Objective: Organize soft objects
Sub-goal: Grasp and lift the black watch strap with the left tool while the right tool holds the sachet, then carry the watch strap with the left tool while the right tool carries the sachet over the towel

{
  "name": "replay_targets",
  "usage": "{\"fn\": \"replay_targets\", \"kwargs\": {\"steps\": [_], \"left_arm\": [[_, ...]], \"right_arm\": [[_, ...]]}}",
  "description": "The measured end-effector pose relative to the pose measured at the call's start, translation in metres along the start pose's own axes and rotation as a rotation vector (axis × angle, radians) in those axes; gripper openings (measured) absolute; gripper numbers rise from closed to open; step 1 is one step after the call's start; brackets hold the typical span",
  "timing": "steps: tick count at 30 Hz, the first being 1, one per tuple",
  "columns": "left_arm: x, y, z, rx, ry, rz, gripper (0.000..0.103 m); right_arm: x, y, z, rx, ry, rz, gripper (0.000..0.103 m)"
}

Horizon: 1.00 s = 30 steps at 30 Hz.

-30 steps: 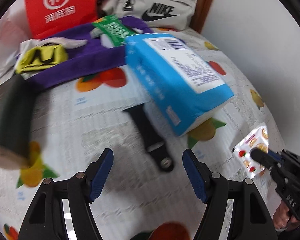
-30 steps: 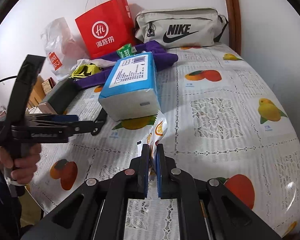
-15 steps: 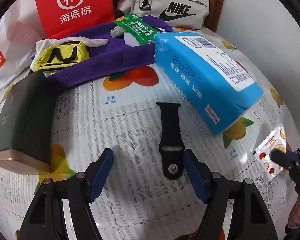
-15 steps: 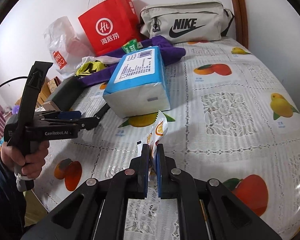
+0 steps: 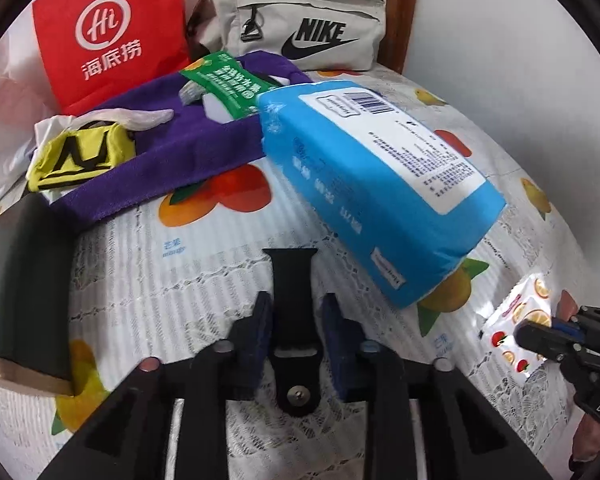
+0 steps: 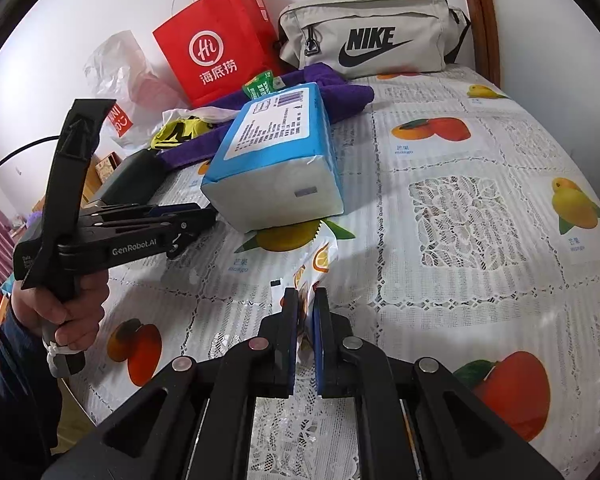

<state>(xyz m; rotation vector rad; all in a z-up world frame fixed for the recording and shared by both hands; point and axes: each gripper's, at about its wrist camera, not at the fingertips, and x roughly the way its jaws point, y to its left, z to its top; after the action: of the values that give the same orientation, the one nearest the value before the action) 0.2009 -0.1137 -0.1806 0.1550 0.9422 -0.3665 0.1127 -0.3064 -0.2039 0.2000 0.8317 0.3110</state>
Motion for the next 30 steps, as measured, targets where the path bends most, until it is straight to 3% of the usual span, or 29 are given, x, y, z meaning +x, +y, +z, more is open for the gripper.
{"fn": "replay_targets", "kwargs": {"steps": [4,5,6,16,30], "left_arm": [[0.002,-0.008,-0.001,0.028,-0.023,0.042,0.03],[0.001,-0.008,-0.001,0.027,-0.024,0.039,0.021],[0.0,-0.006,-0.002,0.022,-0.022,0.034,0.02],[-0.028,0.015,-0.025,-0.063,-0.004,-0.012,0.02],[-0.099,0.067,-0.053,-0.175,-0.089,0.053,0.02]], "right_arm": [[0.002,0.003,0.0,-0.007,0.005,-0.003,0.007],[0.002,0.004,0.0,-0.007,0.006,-0.005,0.007],[0.002,0.004,0.0,-0.004,0.006,-0.006,0.007],[-0.007,0.02,0.001,-0.008,-0.013,-0.011,0.007],[-0.028,0.053,0.018,-0.061,-0.06,-0.017,0.007]]}}
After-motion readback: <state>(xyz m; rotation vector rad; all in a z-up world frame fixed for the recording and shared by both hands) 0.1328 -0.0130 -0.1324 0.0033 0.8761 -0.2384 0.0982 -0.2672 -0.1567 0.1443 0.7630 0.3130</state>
